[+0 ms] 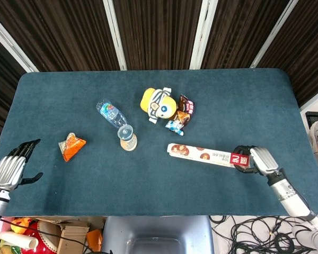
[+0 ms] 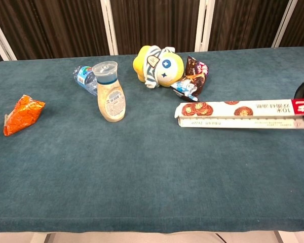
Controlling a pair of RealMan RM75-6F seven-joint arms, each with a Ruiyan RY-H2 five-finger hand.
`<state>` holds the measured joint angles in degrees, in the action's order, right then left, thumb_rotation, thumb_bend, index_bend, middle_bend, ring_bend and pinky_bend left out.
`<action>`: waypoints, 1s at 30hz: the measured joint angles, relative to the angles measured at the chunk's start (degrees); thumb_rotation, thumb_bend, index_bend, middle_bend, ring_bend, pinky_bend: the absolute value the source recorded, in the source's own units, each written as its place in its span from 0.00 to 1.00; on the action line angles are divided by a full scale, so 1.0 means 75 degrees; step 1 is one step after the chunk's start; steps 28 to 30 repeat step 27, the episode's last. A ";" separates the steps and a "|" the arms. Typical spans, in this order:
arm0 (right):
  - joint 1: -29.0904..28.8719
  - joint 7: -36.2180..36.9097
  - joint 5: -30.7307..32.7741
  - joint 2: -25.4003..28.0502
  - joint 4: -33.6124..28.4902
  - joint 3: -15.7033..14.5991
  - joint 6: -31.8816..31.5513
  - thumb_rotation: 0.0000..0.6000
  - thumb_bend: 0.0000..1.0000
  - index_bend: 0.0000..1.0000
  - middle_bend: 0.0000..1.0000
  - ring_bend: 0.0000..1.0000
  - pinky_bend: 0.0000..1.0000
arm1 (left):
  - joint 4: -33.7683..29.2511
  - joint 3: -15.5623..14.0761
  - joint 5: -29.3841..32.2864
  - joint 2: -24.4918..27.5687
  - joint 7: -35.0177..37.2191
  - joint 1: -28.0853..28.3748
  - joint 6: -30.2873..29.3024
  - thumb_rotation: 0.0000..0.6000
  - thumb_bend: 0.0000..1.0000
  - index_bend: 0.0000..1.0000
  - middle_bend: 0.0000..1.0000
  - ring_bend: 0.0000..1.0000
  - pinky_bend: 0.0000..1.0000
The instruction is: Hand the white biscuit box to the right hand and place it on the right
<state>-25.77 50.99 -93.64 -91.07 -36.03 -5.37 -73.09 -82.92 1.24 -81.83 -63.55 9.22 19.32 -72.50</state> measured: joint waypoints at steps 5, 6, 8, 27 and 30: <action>-0.0033 0.0360 -0.0183 -0.0049 0.0292 -0.0361 0.0804 1.00 0.15 0.00 0.00 0.00 0.00 | -0.0011 -0.0056 -0.0215 -0.0025 0.0131 -0.0081 -0.0110 1.00 0.21 0.10 0.11 0.09 0.24; -0.0043 0.0371 -0.0199 -0.0003 0.0253 -0.0408 0.0951 1.00 0.13 0.00 0.00 0.00 0.00 | -0.0030 -0.0070 -0.0261 -0.0021 0.0186 -0.0108 -0.0152 1.00 0.21 0.11 0.11 0.09 0.24; -0.0047 0.0341 -0.0204 0.0131 0.0083 -0.0457 0.1133 1.00 0.12 0.00 0.00 0.00 0.00 | -0.0128 -0.0119 -0.0367 0.0020 0.0306 -0.0180 -0.0228 1.00 0.21 0.10 0.10 0.07 0.24; 0.2030 -0.7090 0.0691 0.2843 -0.5908 -0.0258 -0.1636 1.00 0.11 0.00 0.00 0.00 0.00 | -0.0779 -0.0833 -0.1237 -0.0576 -0.1563 -0.1994 -0.2518 1.00 0.26 0.03 0.12 0.09 0.18; 0.2030 -0.7090 0.0691 0.2843 -0.5908 -0.0258 -0.1636 1.00 0.11 0.00 0.00 0.00 0.00 | -0.0779 -0.0833 -0.1237 -0.0576 -0.1563 -0.1994 -0.2518 1.00 0.26 0.03 0.12 0.09 0.18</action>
